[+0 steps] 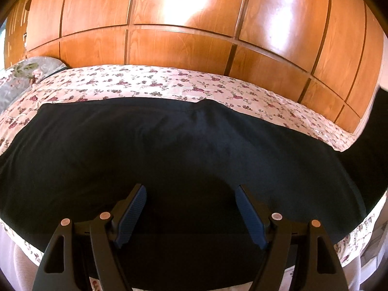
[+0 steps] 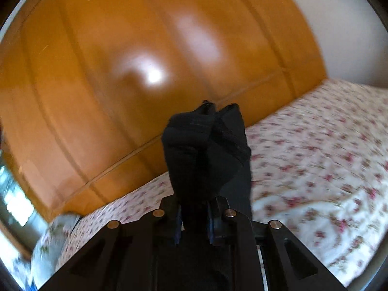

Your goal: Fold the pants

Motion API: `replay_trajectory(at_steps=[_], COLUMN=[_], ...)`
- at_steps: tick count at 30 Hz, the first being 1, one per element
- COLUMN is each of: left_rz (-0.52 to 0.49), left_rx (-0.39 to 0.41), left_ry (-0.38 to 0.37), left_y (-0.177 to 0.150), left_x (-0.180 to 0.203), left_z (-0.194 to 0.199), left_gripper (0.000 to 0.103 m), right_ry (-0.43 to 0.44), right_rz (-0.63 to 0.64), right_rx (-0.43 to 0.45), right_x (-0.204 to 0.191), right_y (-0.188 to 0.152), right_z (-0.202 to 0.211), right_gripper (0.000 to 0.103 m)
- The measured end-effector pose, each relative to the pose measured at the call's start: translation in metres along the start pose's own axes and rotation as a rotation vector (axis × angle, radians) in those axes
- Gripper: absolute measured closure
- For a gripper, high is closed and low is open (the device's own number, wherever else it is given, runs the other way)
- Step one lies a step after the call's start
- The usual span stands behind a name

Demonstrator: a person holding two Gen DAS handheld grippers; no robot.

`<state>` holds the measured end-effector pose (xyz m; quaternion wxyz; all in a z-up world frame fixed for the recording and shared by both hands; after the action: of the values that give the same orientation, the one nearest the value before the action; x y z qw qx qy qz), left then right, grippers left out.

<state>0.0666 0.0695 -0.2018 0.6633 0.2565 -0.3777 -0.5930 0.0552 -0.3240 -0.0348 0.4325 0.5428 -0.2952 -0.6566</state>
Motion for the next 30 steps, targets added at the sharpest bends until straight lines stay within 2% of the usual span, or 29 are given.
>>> replay_trajectory(at_steps=[6, 10, 15, 20, 22, 24, 26, 27, 30], left_rz=[0.090, 0.152, 0.213, 0.247, 0.258, 0.261, 0.264, 0.273, 0.294], left_rx=[-0.003, 0.019, 0.050, 0.030, 0.017, 0.004, -0.008, -0.017, -0.047], left_ry=[-0.063, -0.093, -0.128, -0.182, -0.219, -0.258, -0.304, -0.334, -0.399], left_y=[0.007, 0.015, 0.023, 0.022, 0.023, 0.024, 0.027, 0.029, 0.035], left_x=[-0.006, -0.016, -0.028, -0.025, -0.018, -0.008, 0.003, 0.010, 0.026], left_z=[0.009, 0.019, 0.032, 0.032, 0.030, 0.028, 0.026, 0.024, 0.019], left_gripper=[0.026, 0.026, 0.026, 0.026, 0.026, 0.026, 0.026, 0.026, 0.023], right_ry=[0.169, 0.277, 0.335, 0.276, 0.290, 0.313, 0.371, 0.385, 0.396], right_rz=[0.161, 0.268, 0.364, 0.406, 0.409, 0.425, 0.384, 0.360, 0.272], right_rx=[-0.110, -0.224, -0.376, -0.561, -0.569, -0.559, -0.573, -0.565, -0.507], right_x=[-0.090, -0.137, -0.154, -0.134, -0.123, -0.124, -0.127, -0.130, -0.117], right_y=[-0.048, -0.100, -0.172, -0.240, -0.250, -0.250, -0.246, -0.240, -0.219], right_z=[-0.024, -0.040, -0.064, -0.081, -0.083, -0.080, -0.072, -0.065, -0.053], right_gripper=[0.087, 0.087, 0.087, 0.081, 0.080, 0.074, 0.051, 0.048, 0.047])
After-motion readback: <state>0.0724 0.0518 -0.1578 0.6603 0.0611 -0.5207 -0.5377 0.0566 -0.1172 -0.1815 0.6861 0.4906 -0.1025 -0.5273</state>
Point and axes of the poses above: each gripper's, at about its wrist camera, not at the fingertips, and z roughly against the way its jaws point, x to its right, y to its top, the point moved 10 cm from there along -z, roughly the way its jaws point, and after that the axes turned 6 degrees about x, right-handed, at the moved point
